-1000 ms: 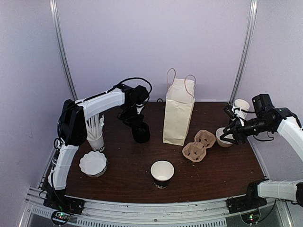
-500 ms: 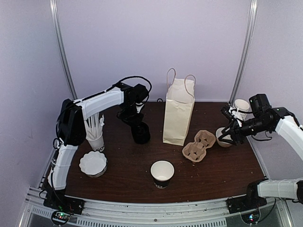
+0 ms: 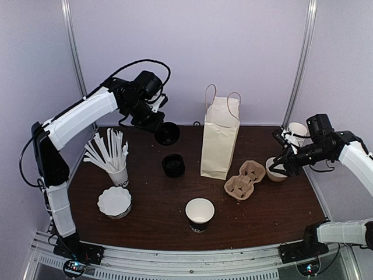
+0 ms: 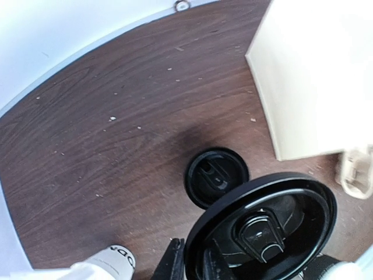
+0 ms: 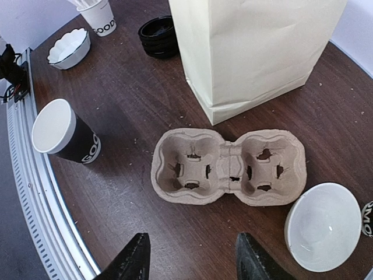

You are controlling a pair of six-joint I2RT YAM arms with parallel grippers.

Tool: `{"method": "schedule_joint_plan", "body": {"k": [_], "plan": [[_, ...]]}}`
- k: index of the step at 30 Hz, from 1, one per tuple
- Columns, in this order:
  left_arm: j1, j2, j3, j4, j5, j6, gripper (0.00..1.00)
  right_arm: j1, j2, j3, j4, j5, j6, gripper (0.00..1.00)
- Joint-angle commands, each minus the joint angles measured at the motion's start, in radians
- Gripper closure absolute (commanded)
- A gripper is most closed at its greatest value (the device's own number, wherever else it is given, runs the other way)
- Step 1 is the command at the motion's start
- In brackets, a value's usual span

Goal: Pack the takeout coffee

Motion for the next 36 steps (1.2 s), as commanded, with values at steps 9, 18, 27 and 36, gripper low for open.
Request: {"method": "schedule_joint_plan", "body": {"k": [9,18,27,36], "plan": [[-0.035,-0.404,-0.433,0.581,0.438,0.044,0.89,0.041,0.112,0.323,0.225,-0.180,0.500,0.34],[-0.045,-0.616,-0.750,1.086,0.656,0.031,0.88,0.294,0.279,0.483,0.369,-0.362,0.794,0.22],[-0.045,-0.623,-0.821,1.272,0.731,-0.078,0.88,0.467,0.424,0.514,0.621,-0.455,1.084,0.05],[-0.060,-0.583,-0.810,1.320,0.756,-0.122,0.88,0.552,0.541,0.666,0.742,-0.492,1.206,0.01]]}}
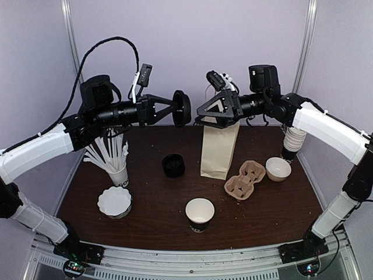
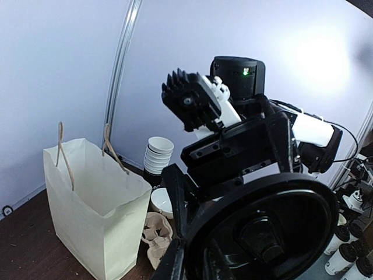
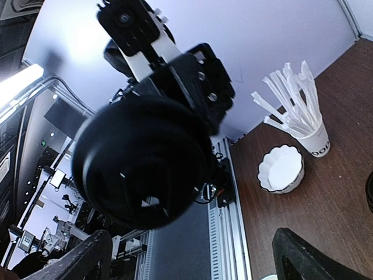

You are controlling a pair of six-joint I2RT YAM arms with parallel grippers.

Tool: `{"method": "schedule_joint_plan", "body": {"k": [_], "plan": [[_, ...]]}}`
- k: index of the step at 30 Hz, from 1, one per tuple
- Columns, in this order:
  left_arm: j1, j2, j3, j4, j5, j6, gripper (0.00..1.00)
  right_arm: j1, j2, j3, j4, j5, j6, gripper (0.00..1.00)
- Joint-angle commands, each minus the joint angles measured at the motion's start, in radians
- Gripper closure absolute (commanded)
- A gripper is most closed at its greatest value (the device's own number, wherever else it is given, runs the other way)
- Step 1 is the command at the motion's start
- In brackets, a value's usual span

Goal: Pack the takeout coffee

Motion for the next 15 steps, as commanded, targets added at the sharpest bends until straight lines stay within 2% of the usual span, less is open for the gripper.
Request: {"method": "schedule_joint_plan", "body": {"k": [1,5,15], "plan": [[-0.014,0.026,0.008,0.087,0.032,-0.032,0.88,0.027,0.019,0.070,0.151,-0.044,0.121,0.01],[-0.022,0.036,0.012,0.093,0.027,-0.033,0.88,0.040,0.025,0.062,0.227,-0.056,0.177,0.01],[-0.033,0.036,0.017,0.099,0.031,-0.027,0.88,0.052,0.032,0.053,0.236,-0.053,0.193,0.02]]}}
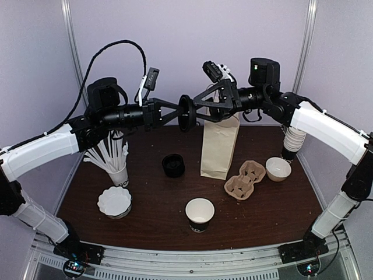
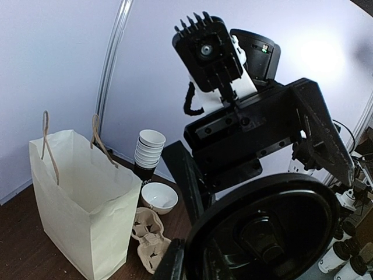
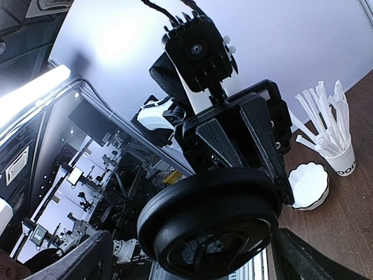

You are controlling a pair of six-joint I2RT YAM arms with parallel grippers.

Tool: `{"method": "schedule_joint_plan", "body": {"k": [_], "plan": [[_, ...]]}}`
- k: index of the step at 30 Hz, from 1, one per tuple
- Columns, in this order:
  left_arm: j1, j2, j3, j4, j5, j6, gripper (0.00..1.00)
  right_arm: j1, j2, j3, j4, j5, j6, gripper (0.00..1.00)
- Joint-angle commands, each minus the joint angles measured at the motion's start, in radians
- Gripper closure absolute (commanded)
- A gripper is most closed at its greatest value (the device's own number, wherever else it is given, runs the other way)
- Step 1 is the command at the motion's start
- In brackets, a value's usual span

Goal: Pack the takeout coffee

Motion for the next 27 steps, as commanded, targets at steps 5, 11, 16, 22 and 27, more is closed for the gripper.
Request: {"method": "schedule_joint_plan", "body": {"k": [5,11,16,22,27], "plan": [[-0.007,-0.024,-0.011,0.110,0.005,-0.007,0.88,0.010,0.008,-0.038,0.181,-0.027,0.113,0.07],[-0.007,-0.016,-0.012,0.134,0.019,-0.019,0.89,0.013,0.012,-0.076,0.280,-0.039,0.198,0.16],[-0.007,-0.015,-0.010,0.137,0.016,-0.019,0.88,0.018,0.010,-0.082,0.268,-0.044,0.192,0.13],[-0.008,-0.010,-0.006,0.145,0.020,-0.025,0.88,0.023,0.003,-0.093,0.251,-0.048,0.180,0.08],[-0.011,-0.012,-0.006,0.159,0.031,-0.035,0.88,0.022,0.012,-0.074,0.154,-0.035,0.107,0.10]]}}
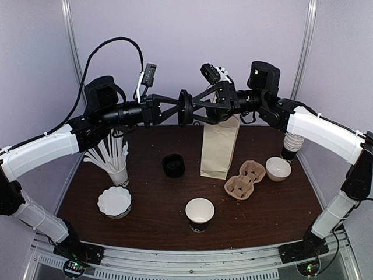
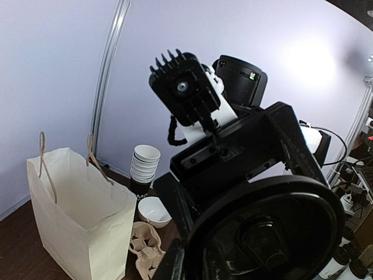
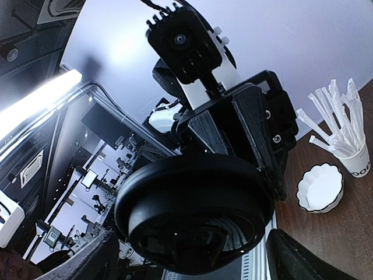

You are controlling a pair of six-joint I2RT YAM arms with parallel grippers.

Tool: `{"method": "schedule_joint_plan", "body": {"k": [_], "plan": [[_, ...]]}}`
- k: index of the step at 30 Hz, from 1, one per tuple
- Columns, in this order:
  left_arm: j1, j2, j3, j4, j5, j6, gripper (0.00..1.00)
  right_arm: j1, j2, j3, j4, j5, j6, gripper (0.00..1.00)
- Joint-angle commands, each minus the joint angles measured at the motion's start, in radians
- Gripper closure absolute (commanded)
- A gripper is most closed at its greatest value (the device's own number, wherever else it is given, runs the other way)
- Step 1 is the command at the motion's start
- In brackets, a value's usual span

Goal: Pack the takeout coffee

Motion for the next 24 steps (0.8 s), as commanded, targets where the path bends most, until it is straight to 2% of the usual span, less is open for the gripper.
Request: {"method": "schedule_joint_plan", "body": {"k": [1,11,16,20,24], "plan": [[-0.010,-0.015,-0.003,0.081,0.025,-0.015,0.89,0.015,0.009,0.003,-0.065,-0.008,-0.060,0.10],[-0.013,-0.014,-0.005,0.052,0.012,0.002,0.88,0.015,0.002,0.013,-0.048,-0.009,-0.049,0.12],[-0.014,-0.008,-0.002,0.037,-0.005,0.015,0.89,0.014,0.003,0.013,-0.047,-0.007,-0.048,0.18],[-0.016,-0.002,0.004,0.017,-0.020,0.033,0.88,0.014,0.003,0.012,-0.048,-0.005,-0.044,0.12],[-0.022,0.007,0.009,0.006,-0.043,0.040,0.89,0.015,0.002,0.013,-0.047,-0.003,-0.043,0.11]]}}
